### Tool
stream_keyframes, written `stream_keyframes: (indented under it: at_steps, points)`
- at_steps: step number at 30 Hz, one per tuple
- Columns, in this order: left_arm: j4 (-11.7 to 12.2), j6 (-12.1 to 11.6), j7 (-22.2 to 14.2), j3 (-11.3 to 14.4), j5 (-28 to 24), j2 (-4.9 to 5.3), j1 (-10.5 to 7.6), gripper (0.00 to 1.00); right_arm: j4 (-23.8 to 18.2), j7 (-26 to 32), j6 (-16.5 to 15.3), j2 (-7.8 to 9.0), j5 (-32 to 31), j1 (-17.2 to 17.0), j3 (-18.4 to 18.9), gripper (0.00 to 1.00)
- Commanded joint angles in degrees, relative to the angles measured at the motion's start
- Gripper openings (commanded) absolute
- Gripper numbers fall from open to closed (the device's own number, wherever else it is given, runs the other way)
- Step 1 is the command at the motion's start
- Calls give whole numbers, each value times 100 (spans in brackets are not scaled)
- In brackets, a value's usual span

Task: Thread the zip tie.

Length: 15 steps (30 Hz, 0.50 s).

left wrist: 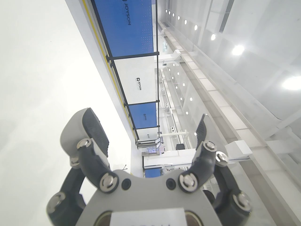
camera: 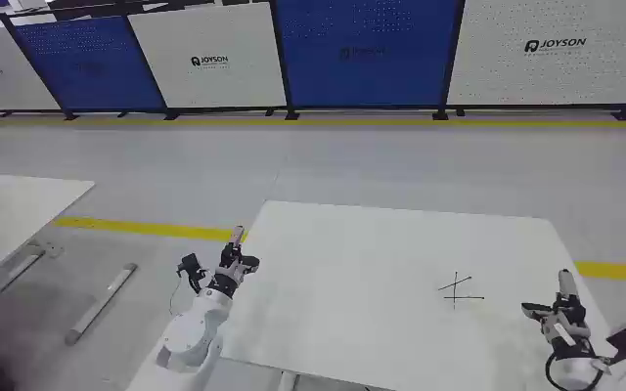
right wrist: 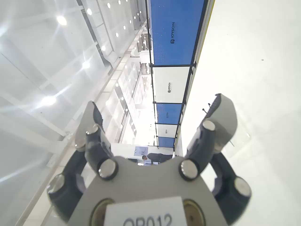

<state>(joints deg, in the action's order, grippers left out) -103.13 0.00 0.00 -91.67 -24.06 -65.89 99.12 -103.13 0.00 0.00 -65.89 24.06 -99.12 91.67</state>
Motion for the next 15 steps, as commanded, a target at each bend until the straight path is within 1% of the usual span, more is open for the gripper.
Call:
stream_keyframes:
  at_steps: [1, 2, 3, 4, 5, 6, 10, 15]
  points:
    - [0, 0, 0, 0, 0, 0, 0, 100, 0, 0, 0, 0, 0, 0, 0, 100]
    - [0, 0, 0, 0, 0, 0, 0, 100, 0, 0, 0, 0, 0, 0, 0, 78]
    - [0, 0, 0, 0, 0, 0, 0, 100, 0, 0, 0, 0, 0, 0, 0, 78]
    - [0, 0, 0, 0, 0, 0, 0, 100, 0, 0, 0, 0, 0, 0, 0, 100]
    - [0, 0, 0, 0, 0, 0, 0, 100, -49, 79, -5, 8, -125, 22, -12, 100]
    - [0, 0, 0, 0, 0, 0, 0, 100, -61, 344, 38, 33, -418, 65, -4, 100]
    - [0, 0, 0, 0, 0, 0, 0, 100, -15, 1168, 175, 94, -624, 180, 189, 100]
    - [0, 0, 0, 0, 0, 0, 0, 100, -29, 2164, 458, 193, -949, 349, 528, 100]
